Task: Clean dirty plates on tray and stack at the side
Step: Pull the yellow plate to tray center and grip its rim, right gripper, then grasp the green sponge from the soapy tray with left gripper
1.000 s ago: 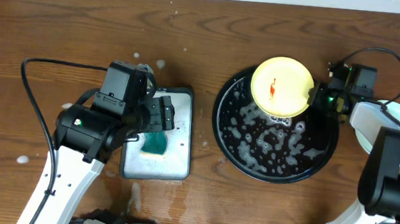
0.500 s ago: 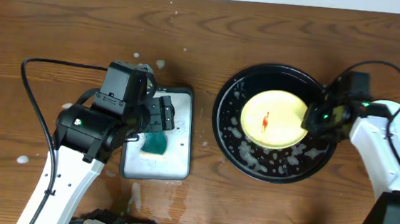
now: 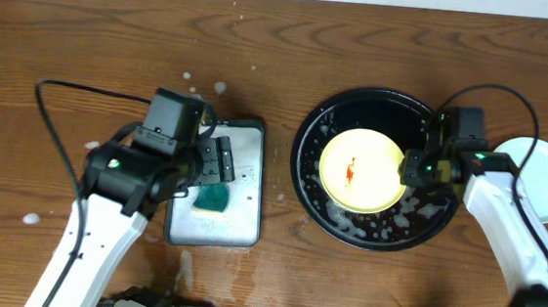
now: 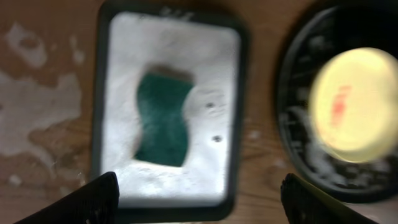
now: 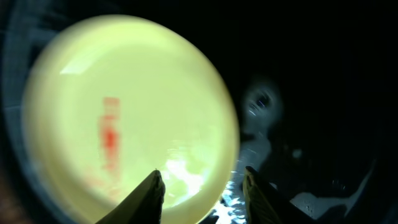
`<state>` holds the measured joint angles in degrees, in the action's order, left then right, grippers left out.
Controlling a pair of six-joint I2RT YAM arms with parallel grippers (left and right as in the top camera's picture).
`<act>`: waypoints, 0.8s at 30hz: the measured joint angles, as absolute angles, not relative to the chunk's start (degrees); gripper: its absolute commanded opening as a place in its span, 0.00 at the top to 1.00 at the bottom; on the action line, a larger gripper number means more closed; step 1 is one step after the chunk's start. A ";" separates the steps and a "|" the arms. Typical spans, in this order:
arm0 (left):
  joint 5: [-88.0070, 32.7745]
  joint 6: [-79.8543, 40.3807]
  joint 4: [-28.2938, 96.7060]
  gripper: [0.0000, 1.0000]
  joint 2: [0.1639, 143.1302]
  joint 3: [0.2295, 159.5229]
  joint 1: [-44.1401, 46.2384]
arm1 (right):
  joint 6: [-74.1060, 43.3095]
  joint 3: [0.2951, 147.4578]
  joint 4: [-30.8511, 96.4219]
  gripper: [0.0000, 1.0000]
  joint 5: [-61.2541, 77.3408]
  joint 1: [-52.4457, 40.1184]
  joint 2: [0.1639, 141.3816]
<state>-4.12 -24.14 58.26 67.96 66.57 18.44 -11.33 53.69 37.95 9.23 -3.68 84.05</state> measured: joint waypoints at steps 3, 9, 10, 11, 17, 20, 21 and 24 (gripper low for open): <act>-1.85 -25.50 54.28 0.24 72.16 61.17 18.44 | -9.02 55.02 38.81 0.59 12.60 -3.81 76.55; -0.43 -28.38 46.09 0.35 85.34 56.07 18.44 | -7.49 55.77 42.63 0.60 16.47 -3.90 69.47; -0.38 -28.60 44.88 0.43 87.44 55.99 18.44 | -7.27 55.77 44.03 0.60 16.93 -3.90 69.30; -0.23 -28.71 43.81 0.48 89.45 55.94 18.44 | -7.16 55.77 44.47 0.60 17.04 -3.88 69.30; 0.51 -29.76 39.33 0.86 99.42 56.07 18.44 | -6.92 55.77 48.51 0.62 17.54 -3.90 69.52; 1.32 -29.76 39.88 0.93 99.88 56.29 18.44 | -6.92 55.77 48.60 0.63 17.63 -3.88 69.52; 1.45 -29.85 40.14 0.92 99.88 56.36 18.37 | -6.92 55.77 48.60 0.64 17.63 -3.90 69.52; 1.56 -29.80 42.00 0.60 99.85 57.17 18.37 | -6.92 55.77 48.60 0.65 17.63 -3.90 69.52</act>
<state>1.56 -29.80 42.00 99.85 57.17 18.37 -6.92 55.77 48.60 17.63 -3.90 69.52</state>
